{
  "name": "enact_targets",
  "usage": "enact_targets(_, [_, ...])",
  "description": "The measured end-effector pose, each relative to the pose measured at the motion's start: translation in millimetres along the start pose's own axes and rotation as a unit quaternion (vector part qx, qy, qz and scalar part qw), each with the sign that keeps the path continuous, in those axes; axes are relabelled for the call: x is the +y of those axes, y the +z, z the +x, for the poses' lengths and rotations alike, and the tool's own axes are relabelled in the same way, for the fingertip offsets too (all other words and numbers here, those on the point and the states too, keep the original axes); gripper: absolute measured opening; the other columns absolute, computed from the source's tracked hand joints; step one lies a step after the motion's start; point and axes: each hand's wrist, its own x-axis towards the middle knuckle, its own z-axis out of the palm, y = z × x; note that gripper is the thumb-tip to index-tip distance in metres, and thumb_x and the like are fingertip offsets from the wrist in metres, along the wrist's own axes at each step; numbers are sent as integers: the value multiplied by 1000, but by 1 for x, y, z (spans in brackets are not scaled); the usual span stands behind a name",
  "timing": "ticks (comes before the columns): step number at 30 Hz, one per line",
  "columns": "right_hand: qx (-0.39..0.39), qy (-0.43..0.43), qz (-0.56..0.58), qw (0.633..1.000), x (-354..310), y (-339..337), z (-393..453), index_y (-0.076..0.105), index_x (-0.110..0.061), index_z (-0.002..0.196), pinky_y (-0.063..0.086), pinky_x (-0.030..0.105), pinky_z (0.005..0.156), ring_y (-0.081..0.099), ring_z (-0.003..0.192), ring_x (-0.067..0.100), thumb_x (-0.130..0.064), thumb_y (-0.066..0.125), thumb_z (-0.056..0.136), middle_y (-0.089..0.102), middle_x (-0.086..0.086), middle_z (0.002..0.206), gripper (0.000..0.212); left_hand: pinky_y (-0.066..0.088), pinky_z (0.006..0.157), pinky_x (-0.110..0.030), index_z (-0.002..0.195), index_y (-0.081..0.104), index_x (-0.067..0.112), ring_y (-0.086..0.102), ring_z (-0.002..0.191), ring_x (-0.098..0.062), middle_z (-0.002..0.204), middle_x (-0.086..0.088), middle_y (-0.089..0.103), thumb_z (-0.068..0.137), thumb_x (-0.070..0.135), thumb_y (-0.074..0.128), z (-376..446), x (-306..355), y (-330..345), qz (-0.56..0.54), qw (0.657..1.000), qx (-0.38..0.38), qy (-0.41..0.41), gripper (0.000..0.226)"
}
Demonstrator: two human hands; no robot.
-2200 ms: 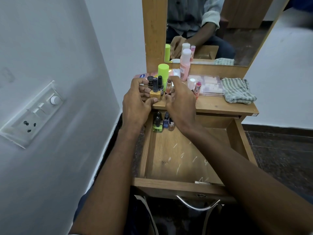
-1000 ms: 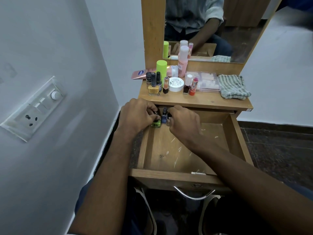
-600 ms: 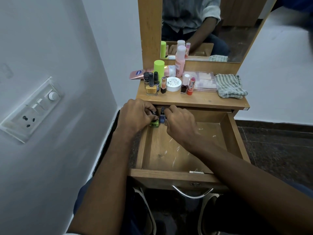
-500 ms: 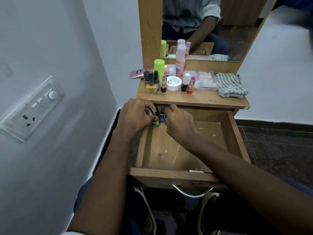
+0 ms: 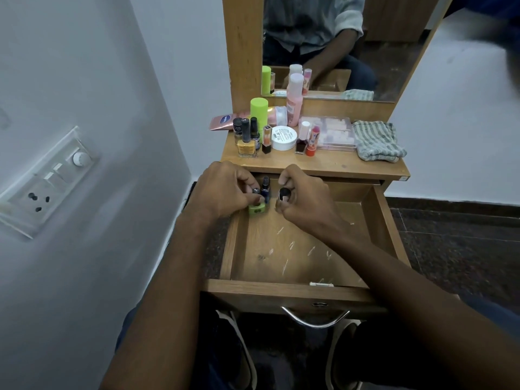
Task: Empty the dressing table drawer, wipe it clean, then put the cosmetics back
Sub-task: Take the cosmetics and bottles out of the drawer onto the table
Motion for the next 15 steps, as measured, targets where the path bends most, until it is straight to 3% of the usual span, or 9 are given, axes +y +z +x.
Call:
enact_targets(3, [31, 16, 38, 999, 3, -13, -9, 57, -26, 108, 46, 12, 58, 62, 75, 0, -11, 88, 77, 61, -14, 87, 46, 60, 62, -27, 86, 85, 21, 73, 63, -5, 73, 12, 78, 74, 31, 97, -3, 9, -6, -91, 995, 35, 22, 20])
enact_targets(6, [79, 8, 61, 995, 1, -30, -13, 59, -22, 110, 53, 15, 63, 62, 75, 0, -10, 87, 77, 60, -13, 86, 45, 60, 63, -20, 93, 85, 13, 75, 68, -7, 80, 7, 80, 77, 25, 95, -2, 24, -10, -148, 985, 79, 52, 22])
enact_targets(9, [127, -23, 60, 990, -7, -46, -5, 61, -18, 110, 55, 23, 65, 61, 74, 2, -9, 85, 77, 59, -13, 86, 42, 61, 69, -19, 102, 85, 12, 76, 74, -3, 86, 6, 81, 82, 23, 91, 3, 38, -14, -155, 974, 146, 74, 23])
enact_targets(12, [158, -58, 43, 985, -18, -58, 11, 62, -17, 105, 54, 18, 64, 61, 73, 2, -7, 84, 76, 63, -10, 86, 37, 60, 72, -14, 108, 84, 15, 75, 79, 2, 92, 8, 80, 86, 23, 88, 10, 50, -17, -121, 967, 208, 83, 24])
enact_targets(15, [162, -84, 12, 983, -23, -62, 27, 62, -17, 102, 50, 18, 63, 57, 70, 3, -10, 84, 76, 63, -9, 86, 35, 62, 74, -19, 111, 83, 19, 75, 82, 1, 97, 12, 79, 87, 24, 86, 17, 57, -14, -86, 960, 249, 94, 25])
